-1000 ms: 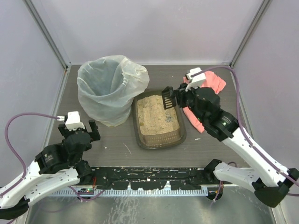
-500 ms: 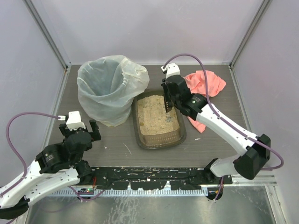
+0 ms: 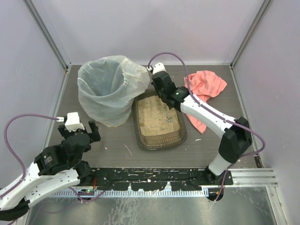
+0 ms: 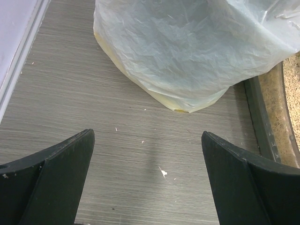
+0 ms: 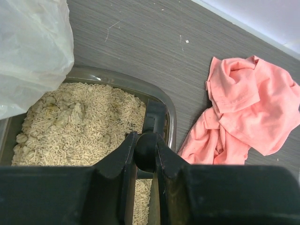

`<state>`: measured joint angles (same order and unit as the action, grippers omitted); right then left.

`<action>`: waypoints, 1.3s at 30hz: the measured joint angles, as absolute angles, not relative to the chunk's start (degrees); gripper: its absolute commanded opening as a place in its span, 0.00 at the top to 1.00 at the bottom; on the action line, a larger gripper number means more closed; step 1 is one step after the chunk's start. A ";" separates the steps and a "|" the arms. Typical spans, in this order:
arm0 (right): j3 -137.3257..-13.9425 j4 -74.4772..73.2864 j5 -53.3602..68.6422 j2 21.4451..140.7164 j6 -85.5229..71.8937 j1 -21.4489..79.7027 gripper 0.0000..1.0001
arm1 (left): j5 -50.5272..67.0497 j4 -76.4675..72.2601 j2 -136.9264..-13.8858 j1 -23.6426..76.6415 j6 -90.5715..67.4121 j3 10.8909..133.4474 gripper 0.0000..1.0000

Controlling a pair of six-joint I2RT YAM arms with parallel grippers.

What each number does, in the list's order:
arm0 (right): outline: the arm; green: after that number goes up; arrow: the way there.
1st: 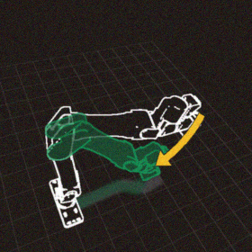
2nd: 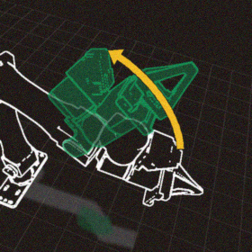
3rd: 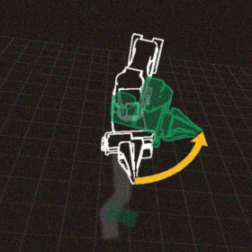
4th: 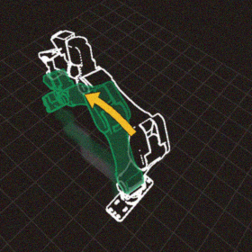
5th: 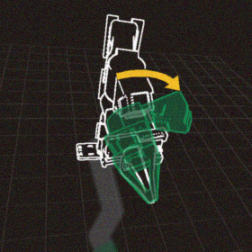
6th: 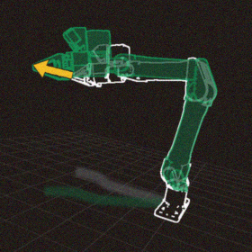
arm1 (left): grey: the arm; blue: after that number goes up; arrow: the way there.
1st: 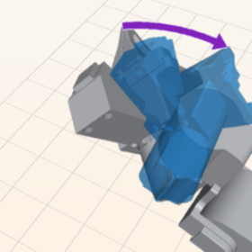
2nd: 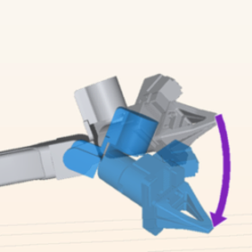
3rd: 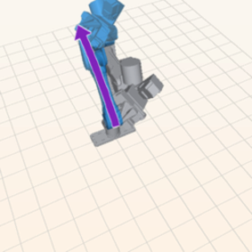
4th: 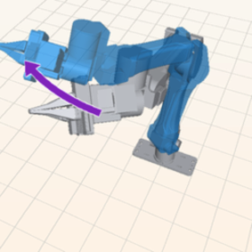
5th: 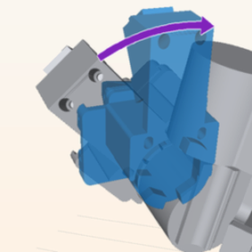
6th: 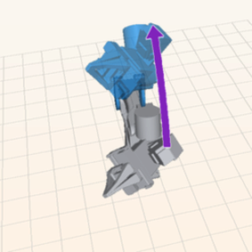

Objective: Clean the litter box

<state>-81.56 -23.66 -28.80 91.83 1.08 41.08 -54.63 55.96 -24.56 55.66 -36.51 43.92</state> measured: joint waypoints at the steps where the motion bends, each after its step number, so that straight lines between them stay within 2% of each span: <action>1: -82.11 -23.73 -29.63 92.68 1.50 41.34 0.99 | -54.63 55.99 -24.32 55.66 -36.51 43.90 0.02; 15: -89.78 -26.04 -41.60 102.15 4.99 46.26 0.99 | -54.22 55.99 -23.49 55.66 -36.51 43.68 0.02; 39: -90.96 -23.33 -43.66 108.71 9.15 46.33 0.99 | -54.04 55.99 -22.46 55.66 -36.51 43.66 0.02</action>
